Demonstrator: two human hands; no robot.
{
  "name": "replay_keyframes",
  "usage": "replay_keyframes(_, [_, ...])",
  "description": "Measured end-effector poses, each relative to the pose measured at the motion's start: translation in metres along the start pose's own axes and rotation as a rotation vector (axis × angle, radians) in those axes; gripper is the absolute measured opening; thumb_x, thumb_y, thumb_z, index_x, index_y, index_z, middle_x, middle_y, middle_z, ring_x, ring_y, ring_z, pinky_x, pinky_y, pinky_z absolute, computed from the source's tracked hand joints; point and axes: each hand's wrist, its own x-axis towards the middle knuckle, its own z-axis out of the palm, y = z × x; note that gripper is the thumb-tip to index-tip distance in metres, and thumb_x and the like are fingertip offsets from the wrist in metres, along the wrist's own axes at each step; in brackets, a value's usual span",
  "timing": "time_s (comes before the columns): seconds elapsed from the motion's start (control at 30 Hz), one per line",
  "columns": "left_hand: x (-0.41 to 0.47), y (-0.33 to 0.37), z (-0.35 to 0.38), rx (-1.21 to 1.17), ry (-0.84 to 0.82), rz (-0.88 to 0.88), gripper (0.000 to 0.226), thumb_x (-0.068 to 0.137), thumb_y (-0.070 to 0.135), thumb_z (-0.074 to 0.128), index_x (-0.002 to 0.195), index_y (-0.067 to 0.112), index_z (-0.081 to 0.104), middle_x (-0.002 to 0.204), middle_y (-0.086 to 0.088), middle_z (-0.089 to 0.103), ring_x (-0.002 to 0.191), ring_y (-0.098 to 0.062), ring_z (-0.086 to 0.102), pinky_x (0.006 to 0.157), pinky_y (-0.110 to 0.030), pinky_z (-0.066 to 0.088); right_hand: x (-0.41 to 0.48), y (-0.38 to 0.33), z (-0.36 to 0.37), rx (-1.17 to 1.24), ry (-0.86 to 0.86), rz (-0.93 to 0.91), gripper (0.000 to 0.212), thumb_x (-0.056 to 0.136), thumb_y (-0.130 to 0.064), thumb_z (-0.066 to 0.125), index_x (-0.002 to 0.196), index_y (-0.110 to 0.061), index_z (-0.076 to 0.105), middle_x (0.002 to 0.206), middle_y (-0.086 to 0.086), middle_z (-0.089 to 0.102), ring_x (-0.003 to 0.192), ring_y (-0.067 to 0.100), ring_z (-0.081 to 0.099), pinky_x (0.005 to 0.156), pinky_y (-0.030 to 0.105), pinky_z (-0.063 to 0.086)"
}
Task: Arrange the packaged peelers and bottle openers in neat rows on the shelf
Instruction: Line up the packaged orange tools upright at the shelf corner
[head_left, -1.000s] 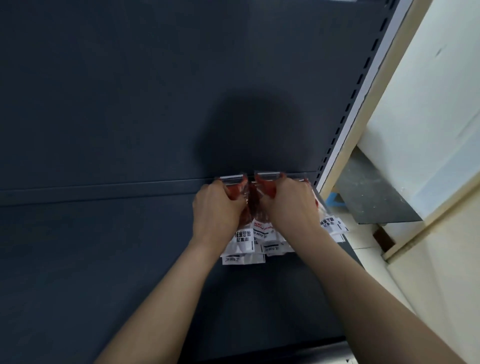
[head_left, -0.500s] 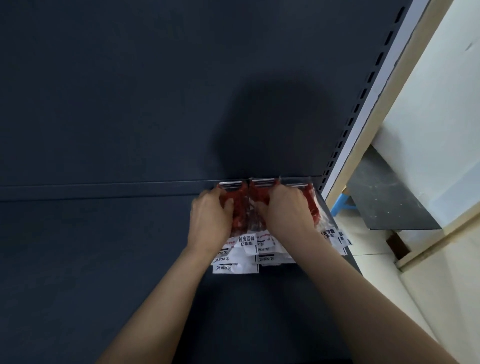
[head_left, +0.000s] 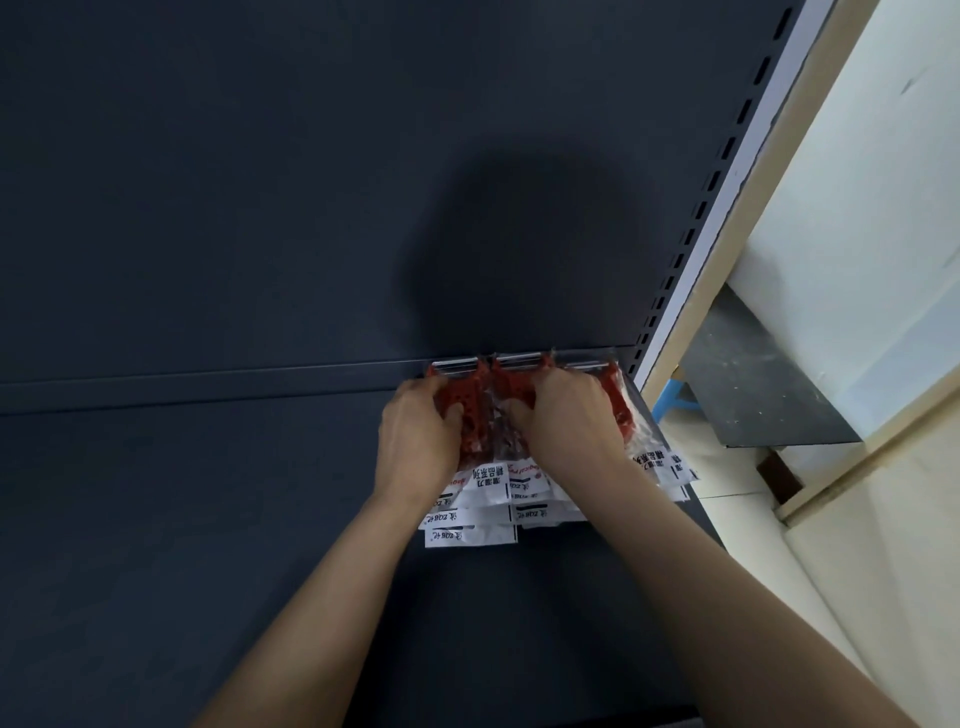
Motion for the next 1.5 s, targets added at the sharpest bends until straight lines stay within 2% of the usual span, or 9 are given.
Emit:
replay_keyframes(0.23, [-0.004,-0.003,-0.013,0.018,0.014,0.036,0.03,0.093,0.022,0.055,0.121,0.012,0.058,0.117,-0.007,0.057,0.099,-0.017,0.055,0.079,-0.02,0.035,-0.011,0.0,-0.003,-0.086,0.136,-0.042,0.03,0.092,-0.033,0.053,0.108,-0.009,0.063,0.115,0.011,0.058,0.109,0.03,0.049,0.095,0.038,0.04])
replay_keyframes(0.3, [-0.005,-0.004,-0.018,0.036,0.004,0.063,0.029,0.093,0.022,0.053,0.12,0.013,0.058,0.117,-0.005,0.056,0.099,-0.014,0.052,0.079,-0.019,0.033,-0.015,-0.002,-0.005,-0.118,0.156,-0.062,0.031,0.093,-0.034,0.051,0.11,-0.011,0.062,0.117,0.009,0.057,0.11,0.029,0.048,0.097,0.038,0.037])
replay_keyframes(0.43, [-0.008,-0.007,-0.032,0.071,-0.014,0.161,0.025,0.093,0.018,0.052,0.116,0.011,0.06,0.115,-0.006,0.057,0.105,-0.018,0.052,0.085,-0.02,0.033,-0.026,-0.01,-0.007,-0.142,0.157,-0.096,0.033,0.092,-0.035,0.051,0.114,-0.014,0.061,0.121,0.005,0.057,0.115,0.025,0.046,0.099,0.037,0.035])
replay_keyframes(0.53, [-0.011,-0.009,-0.044,0.109,-0.03,0.233,0.025,0.093,0.015,0.051,0.115,0.009,0.06,0.114,-0.007,0.058,0.107,-0.022,0.051,0.094,-0.031,0.038,-0.036,-0.021,-0.006,-0.134,0.129,-0.103,0.032,0.092,-0.034,0.05,0.113,-0.014,0.062,0.121,0.005,0.056,0.116,0.025,0.045,0.098,0.038,0.037])
replay_keyframes(0.63, [-0.016,-0.014,-0.056,0.146,-0.034,0.288,0.025,0.092,0.013,0.051,0.115,0.007,0.059,0.115,-0.009,0.057,0.108,-0.025,0.051,0.096,-0.039,0.04,-0.045,-0.032,-0.002,-0.149,0.108,-0.103,0.03,0.092,-0.035,0.05,0.111,-0.013,0.06,0.117,0.006,0.056,0.113,0.026,0.045,0.095,0.037,0.037])
replay_keyframes(0.93, [-0.03,-0.039,-0.094,0.297,-0.019,0.395,0.031,0.092,0.016,0.053,0.121,0.007,0.057,0.121,-0.01,0.056,0.113,-0.027,0.049,0.097,-0.036,0.031,-0.065,-0.067,0.006,-0.172,0.089,-0.142,0.037,0.092,-0.038,0.051,0.118,-0.012,0.056,0.122,0.005,0.053,0.115,0.026,0.042,0.096,0.035,0.034])
replay_keyframes(1.13, [-0.049,-0.051,-0.12,0.364,0.046,0.369,0.03,0.093,0.017,0.054,0.121,0.007,0.057,0.12,-0.01,0.056,0.111,-0.027,0.049,0.097,-0.034,0.027,-0.073,-0.089,0.013,-0.16,0.052,-0.251,0.036,0.091,-0.04,0.053,0.111,-0.012,0.058,0.12,0.005,0.053,0.114,0.025,0.043,0.094,0.034,0.034])
replay_keyframes(1.27, [-0.069,-0.058,-0.141,0.472,0.11,0.332,0.028,0.089,0.014,0.058,0.116,0.005,0.06,0.114,-0.013,0.06,0.105,-0.032,0.052,0.092,-0.041,0.035,-0.073,-0.105,0.018,-0.155,0.011,-0.378,0.044,0.092,-0.041,0.051,0.125,-0.011,0.053,0.127,0.007,0.051,0.118,0.026,0.042,0.096,0.036,0.035])
replay_keyframes(1.5, [-0.122,-0.08,-0.191,0.654,0.238,0.111,0.025,0.083,0.009,0.065,0.107,0.002,0.063,0.104,-0.016,0.062,0.096,-0.037,0.058,0.082,-0.045,0.043,-0.087,-0.155,0.04,-0.056,-0.127,-0.66,0.043,0.092,-0.04,0.051,0.124,-0.011,0.053,0.123,0.008,0.053,0.116,0.027,0.042,0.094,0.036,0.033])
